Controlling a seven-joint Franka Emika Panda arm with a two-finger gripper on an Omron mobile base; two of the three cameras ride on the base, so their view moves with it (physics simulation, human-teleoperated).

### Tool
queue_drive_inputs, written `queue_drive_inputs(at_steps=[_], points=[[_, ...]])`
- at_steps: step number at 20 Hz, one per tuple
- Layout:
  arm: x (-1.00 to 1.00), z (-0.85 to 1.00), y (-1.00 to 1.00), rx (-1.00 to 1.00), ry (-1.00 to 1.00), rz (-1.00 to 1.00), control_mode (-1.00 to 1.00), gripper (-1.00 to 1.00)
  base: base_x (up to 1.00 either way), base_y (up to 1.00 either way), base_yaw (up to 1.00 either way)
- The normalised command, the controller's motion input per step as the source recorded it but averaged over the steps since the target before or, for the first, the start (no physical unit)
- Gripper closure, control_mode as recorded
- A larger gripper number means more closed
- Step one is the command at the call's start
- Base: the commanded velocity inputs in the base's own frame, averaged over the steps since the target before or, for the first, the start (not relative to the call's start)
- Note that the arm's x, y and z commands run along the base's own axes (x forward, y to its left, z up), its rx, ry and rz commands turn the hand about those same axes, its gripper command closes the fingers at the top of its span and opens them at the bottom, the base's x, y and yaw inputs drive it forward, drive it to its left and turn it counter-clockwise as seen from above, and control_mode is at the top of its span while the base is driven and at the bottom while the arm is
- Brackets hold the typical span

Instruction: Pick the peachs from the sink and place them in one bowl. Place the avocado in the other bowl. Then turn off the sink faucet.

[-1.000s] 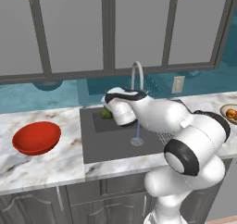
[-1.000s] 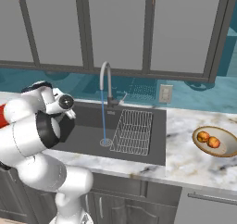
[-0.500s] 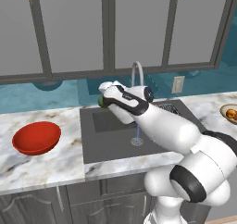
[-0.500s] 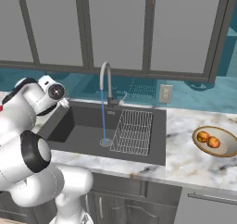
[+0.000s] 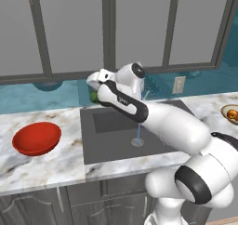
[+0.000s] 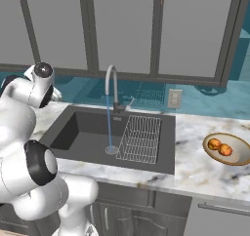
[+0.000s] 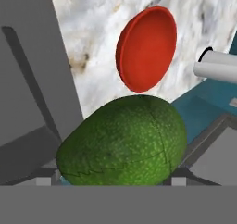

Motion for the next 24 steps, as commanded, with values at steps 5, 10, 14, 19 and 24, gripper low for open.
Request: queue_drive_inputs(at_steps=[5, 10, 14, 19, 24], points=[[-0.28, 0.00, 0.80, -0.25, 0.15, 0.16, -1.00, 1.00, 0.00, 0.00, 0.00], [-0.07, -0.26, 0.98, -0.19, 0.06, 0.12, -1.00, 1.00, 0.00, 0.00, 0.00], [-0.06, -0.08, 0.74, -0.11, 0.00, 0.03, -1.00, 1.00, 0.00, 0.00, 0.00], [-0.05, -0.07, 0.44, -0.07, -0.01, 0.00, -1.00, 1.00, 0.00, 0.00, 0.00], [0.00, -0.27, 0.17, -0.08, 0.00, 0.00, -1.00, 1.00, 0.00, 0.00, 0.00]])
